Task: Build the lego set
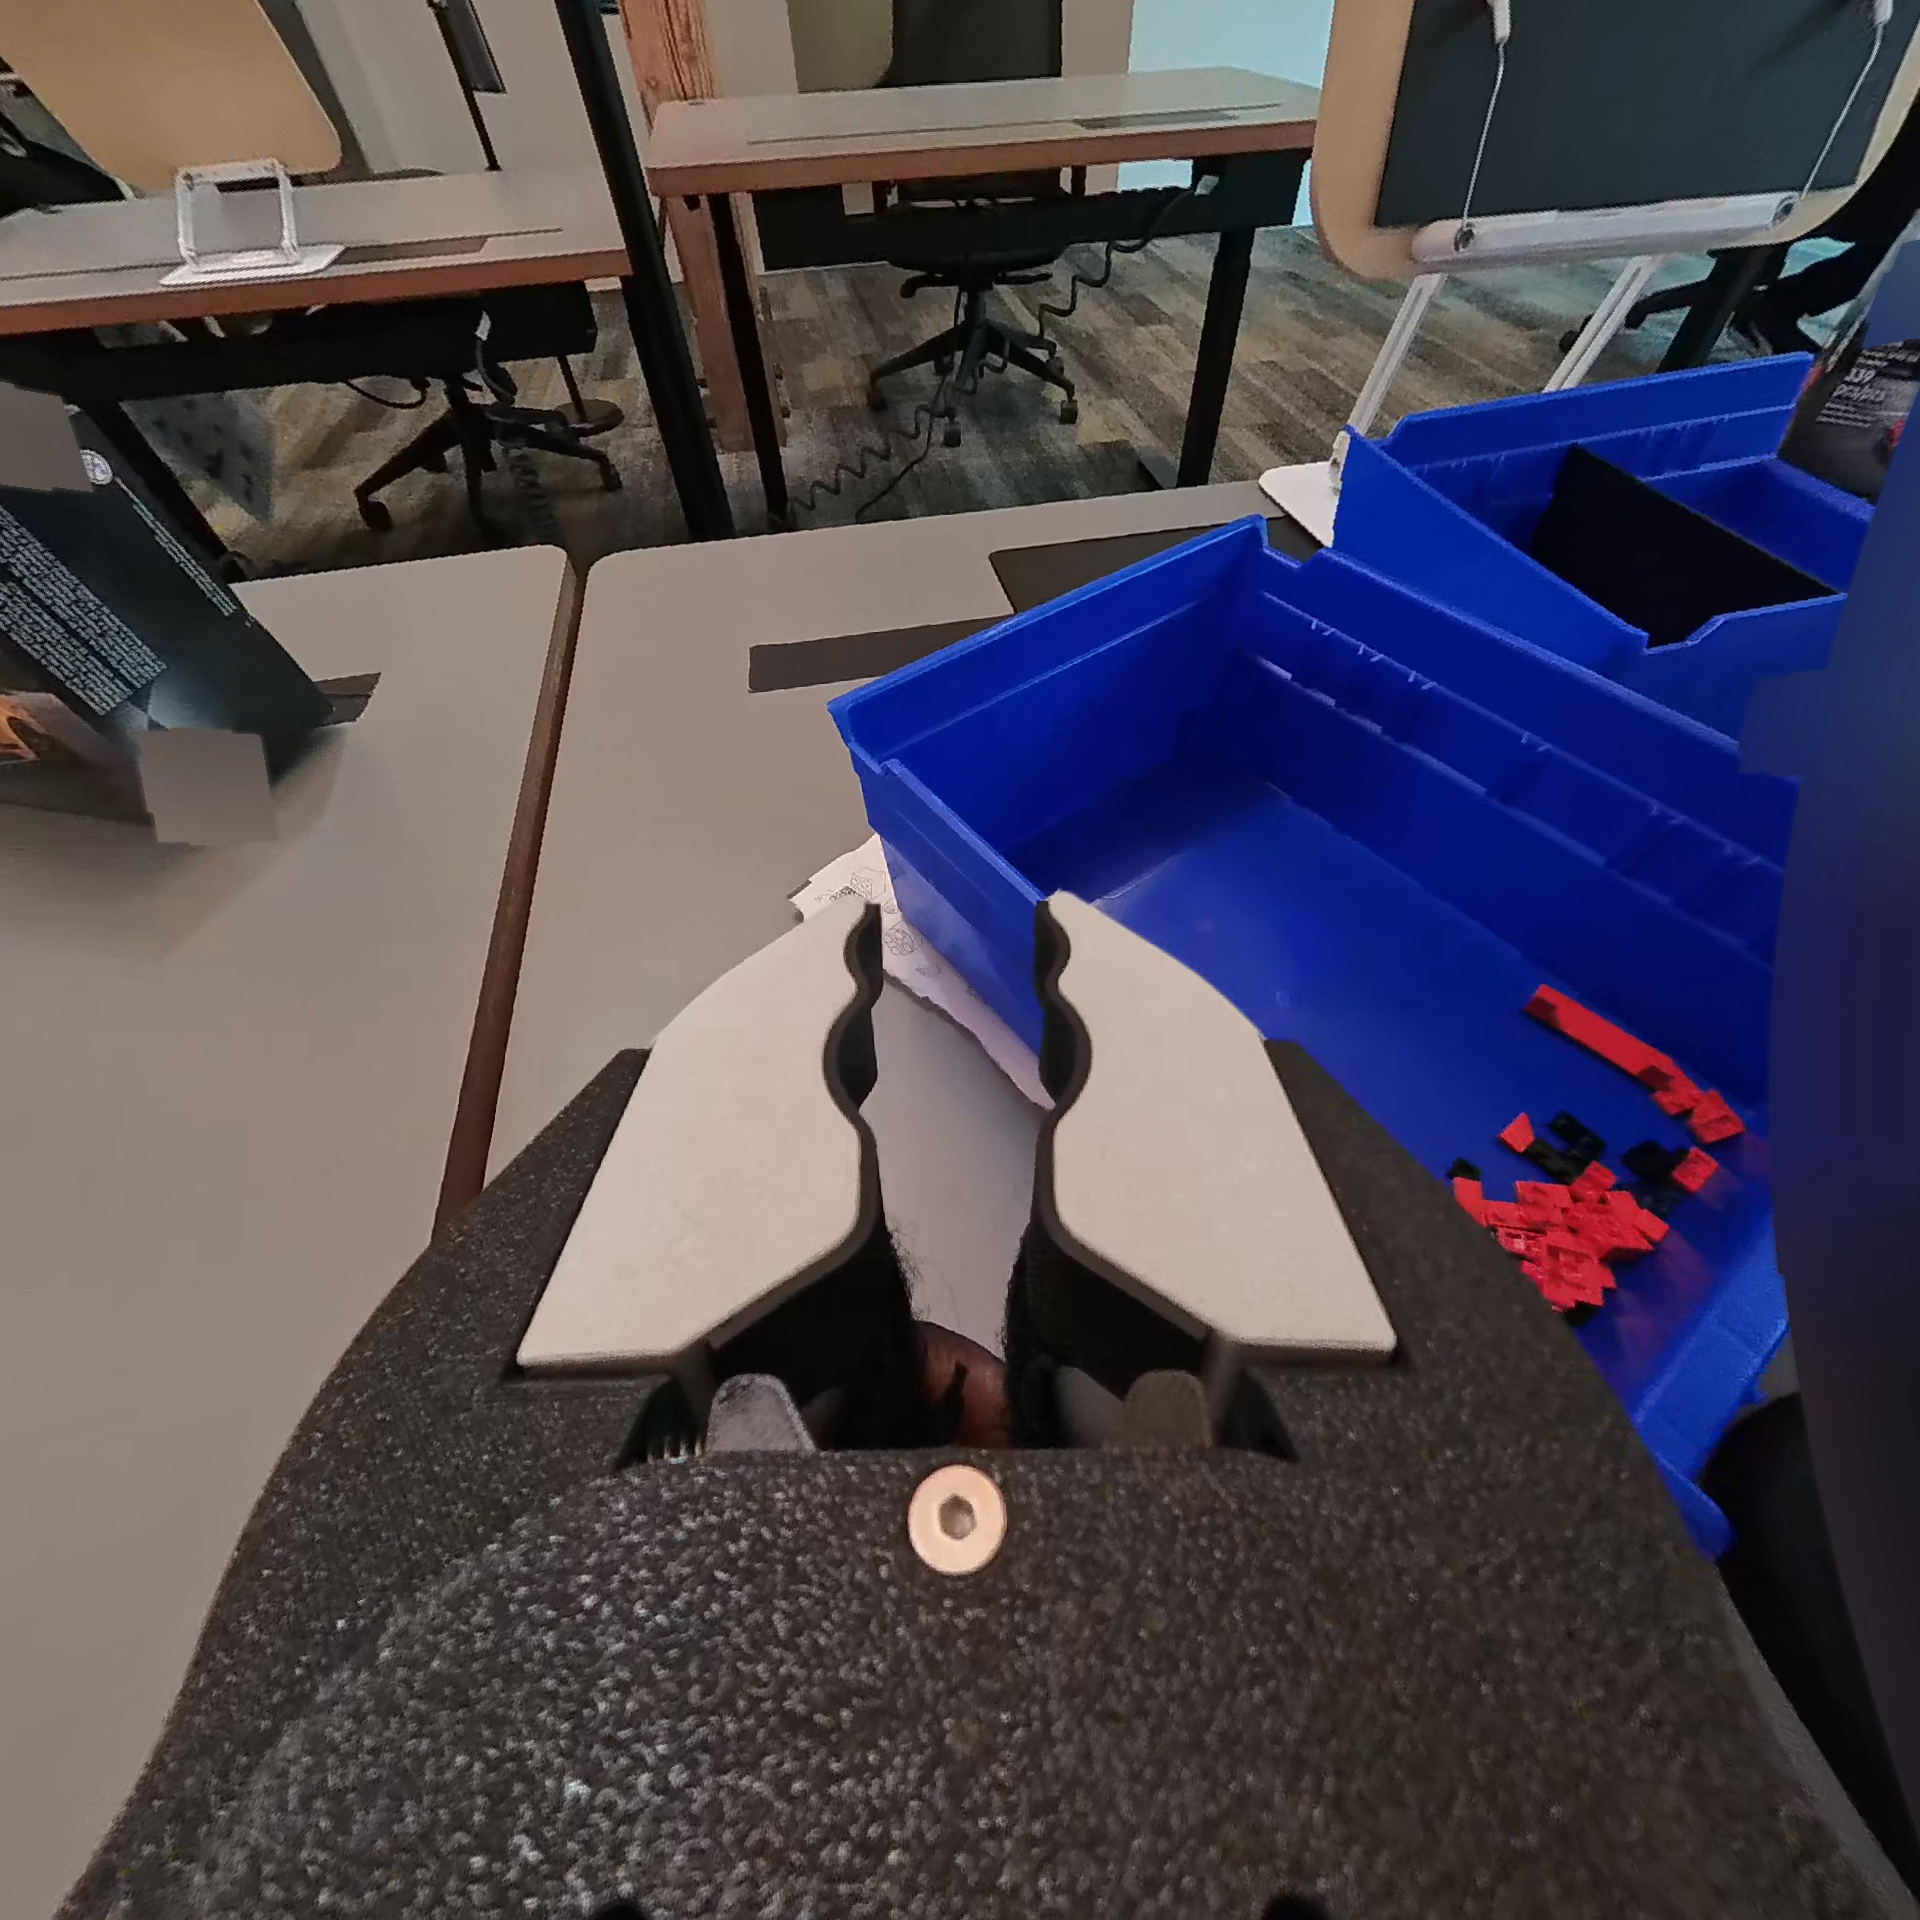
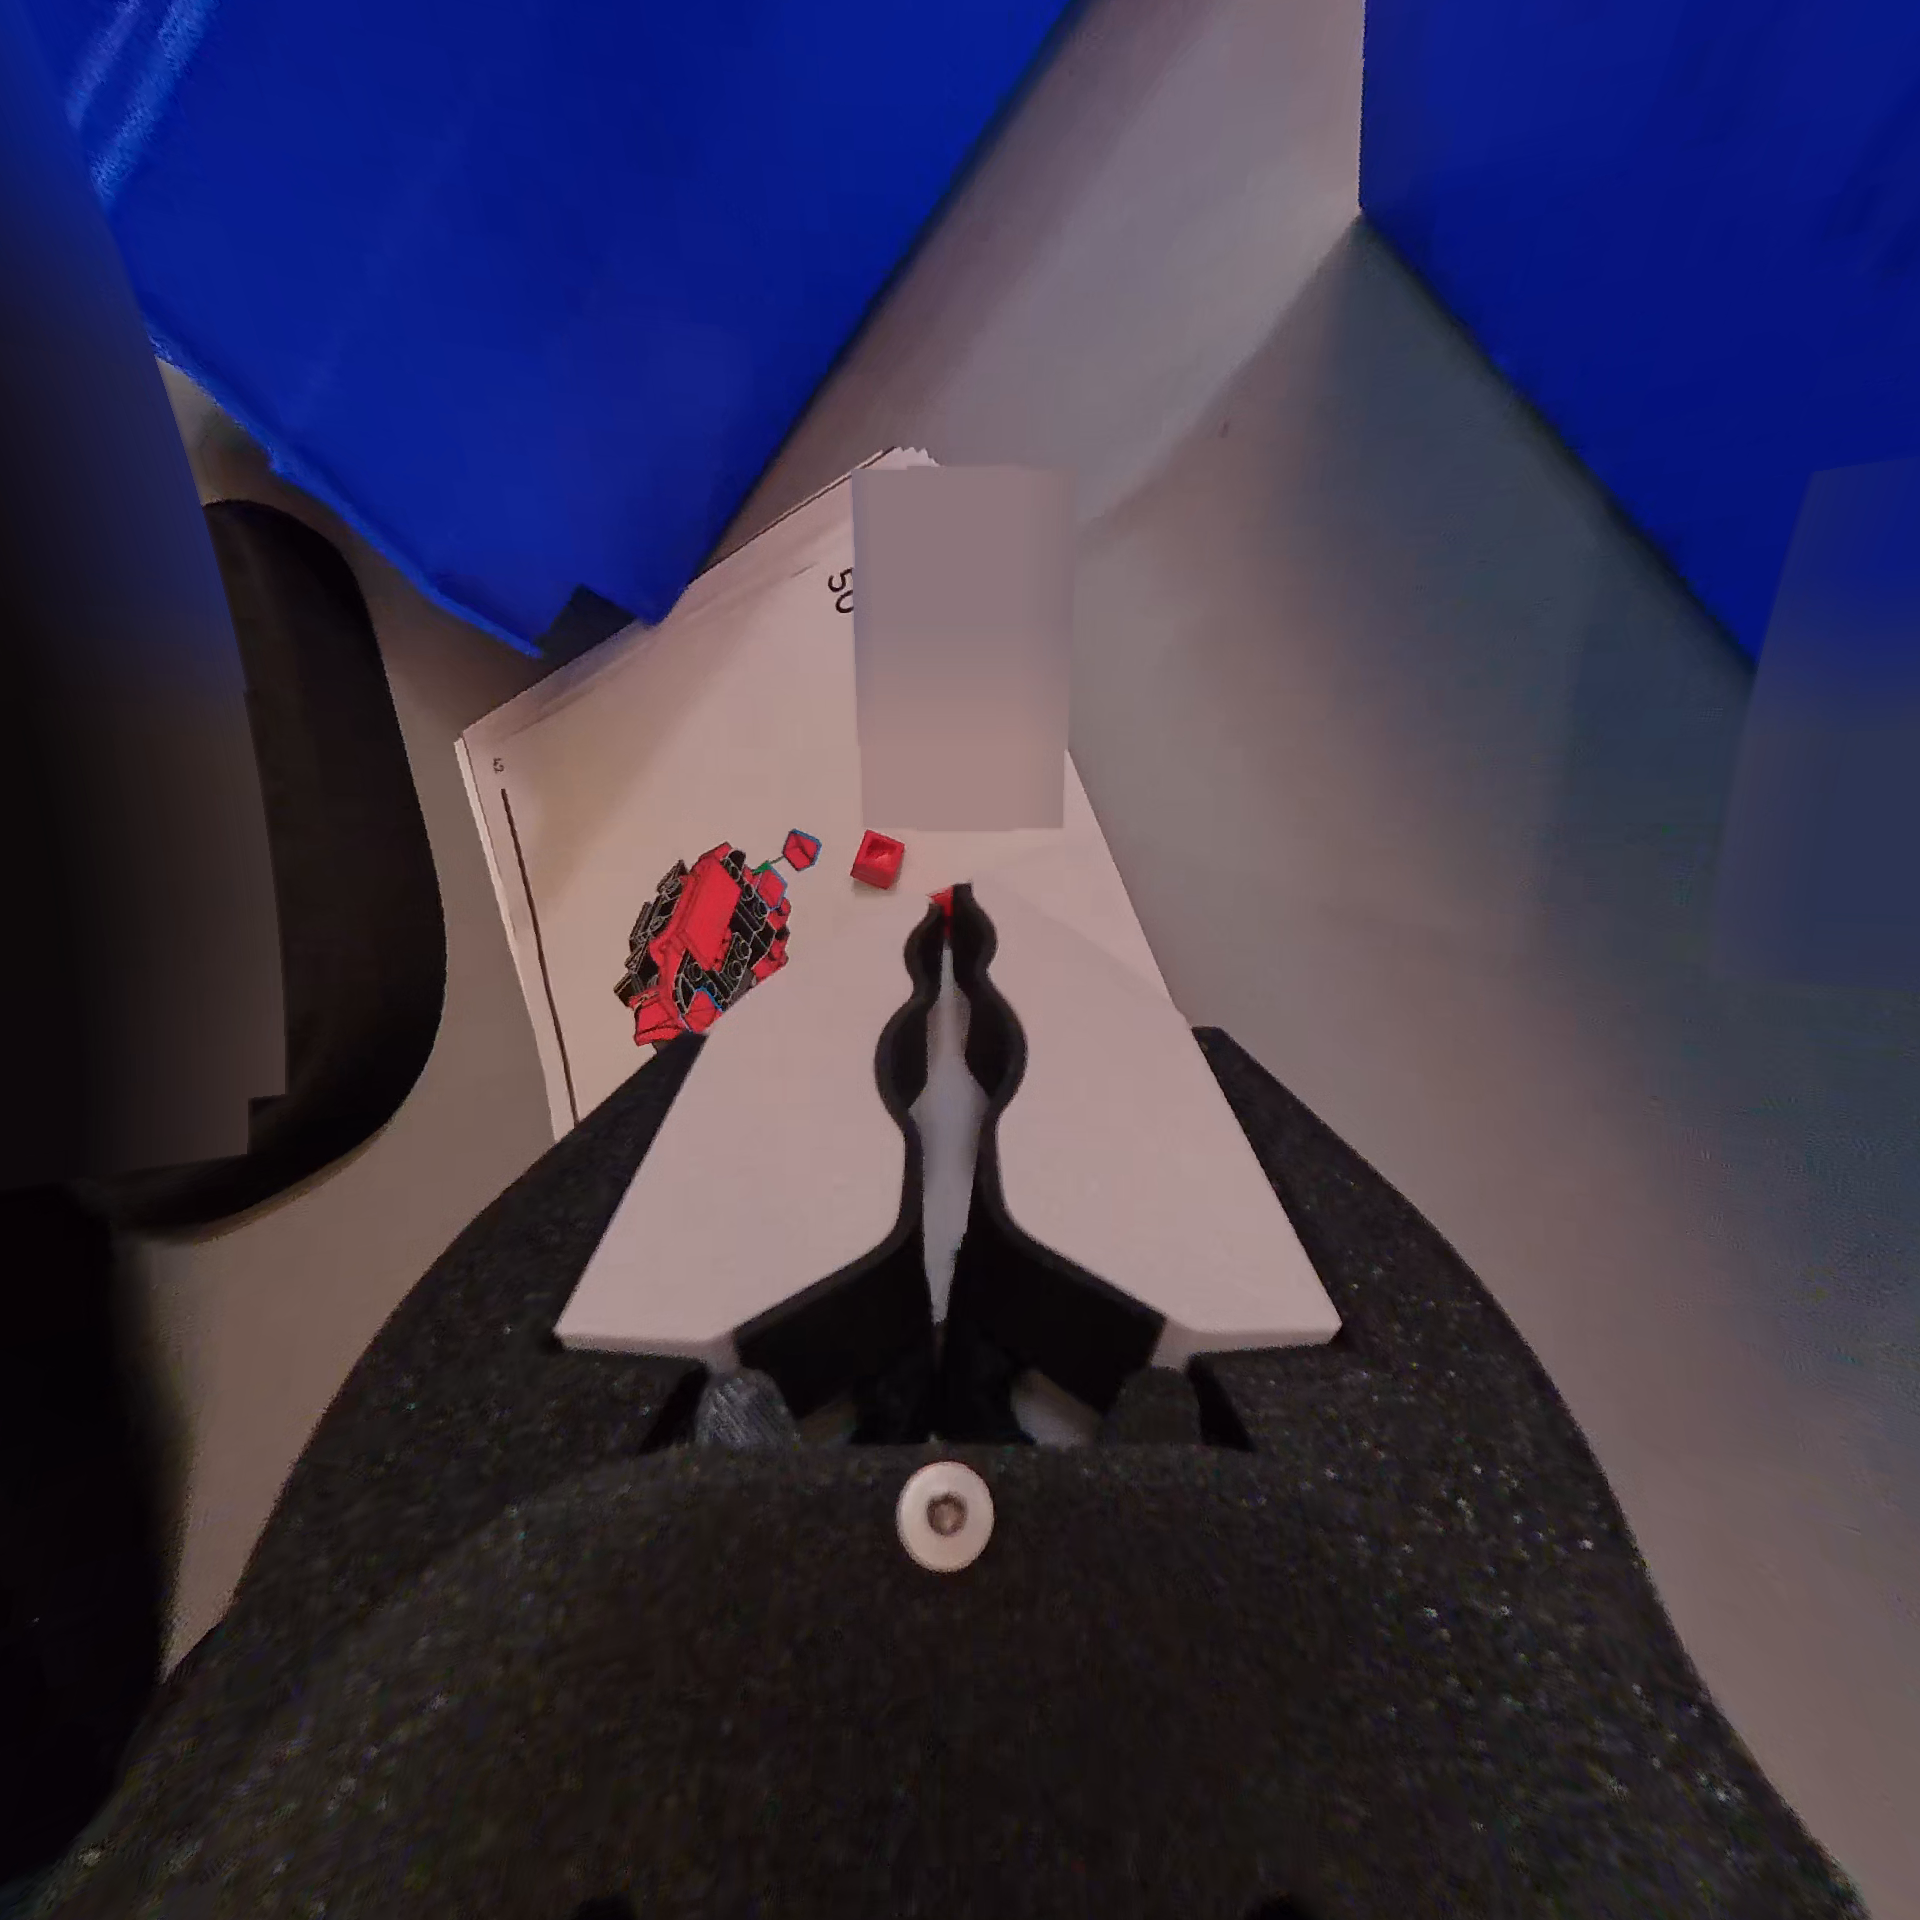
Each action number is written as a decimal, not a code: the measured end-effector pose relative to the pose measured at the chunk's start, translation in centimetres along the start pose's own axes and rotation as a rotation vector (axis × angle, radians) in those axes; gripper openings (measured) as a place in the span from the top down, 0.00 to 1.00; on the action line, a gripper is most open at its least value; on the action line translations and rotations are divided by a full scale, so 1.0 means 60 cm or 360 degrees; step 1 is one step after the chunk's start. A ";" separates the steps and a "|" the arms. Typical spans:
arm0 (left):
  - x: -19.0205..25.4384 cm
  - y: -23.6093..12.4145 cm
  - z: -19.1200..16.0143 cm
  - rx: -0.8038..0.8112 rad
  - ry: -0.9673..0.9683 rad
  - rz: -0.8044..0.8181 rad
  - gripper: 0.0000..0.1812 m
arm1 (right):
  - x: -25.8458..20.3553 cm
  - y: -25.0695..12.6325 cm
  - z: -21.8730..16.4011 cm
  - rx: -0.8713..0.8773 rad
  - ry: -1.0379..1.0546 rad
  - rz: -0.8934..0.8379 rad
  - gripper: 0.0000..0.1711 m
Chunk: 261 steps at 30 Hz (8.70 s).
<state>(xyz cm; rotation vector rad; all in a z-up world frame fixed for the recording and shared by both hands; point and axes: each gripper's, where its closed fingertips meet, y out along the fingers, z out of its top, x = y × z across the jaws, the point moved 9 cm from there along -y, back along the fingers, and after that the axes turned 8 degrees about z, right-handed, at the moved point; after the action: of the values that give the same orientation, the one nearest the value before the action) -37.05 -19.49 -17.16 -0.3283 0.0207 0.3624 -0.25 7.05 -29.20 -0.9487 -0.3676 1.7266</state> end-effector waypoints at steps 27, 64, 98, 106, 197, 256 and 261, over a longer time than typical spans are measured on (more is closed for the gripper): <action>-0.031 -0.006 -0.015 0.0066 -0.0123 -0.0018 0.85 | -0.033 -0.038 0.083 -0.0581 -0.0225 -0.0103 0.90; -0.059 -0.034 -0.016 0.0194 -0.0227 0.0031 0.85 | -0.173 0.306 0.267 -0.1272 -0.1396 0.0303 0.52; -0.053 -0.028 -0.016 0.0172 -0.0196 0.0016 0.85 | -0.136 0.240 0.336 -0.0906 -0.1505 -0.0249 0.78; -0.051 -0.025 -0.016 0.0166 -0.0188 0.0010 0.85 | -0.118 0.150 0.373 -0.0377 -0.1085 -0.0116 0.91; 0.200 -0.081 0.109 0.0501 0.0378 -0.0387 0.84 | -0.215 -0.052 0.094 0.0593 -0.0307 0.0270 0.78; 0.561 0.043 -0.072 -0.0344 0.0969 -0.1331 0.83 | -0.050 -0.040 -0.046 0.0080 -0.0477 -0.0296 0.91; 0.543 0.064 -0.097 -0.0350 0.0797 -0.1263 0.86 | -0.047 -0.046 -0.043 0.0143 -0.0464 -0.0297 0.91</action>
<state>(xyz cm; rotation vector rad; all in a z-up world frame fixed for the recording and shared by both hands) -7.71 -6.74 -26.42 -0.6063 0.3335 -0.5141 3.77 4.98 -27.90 -0.5787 -0.5461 1.6954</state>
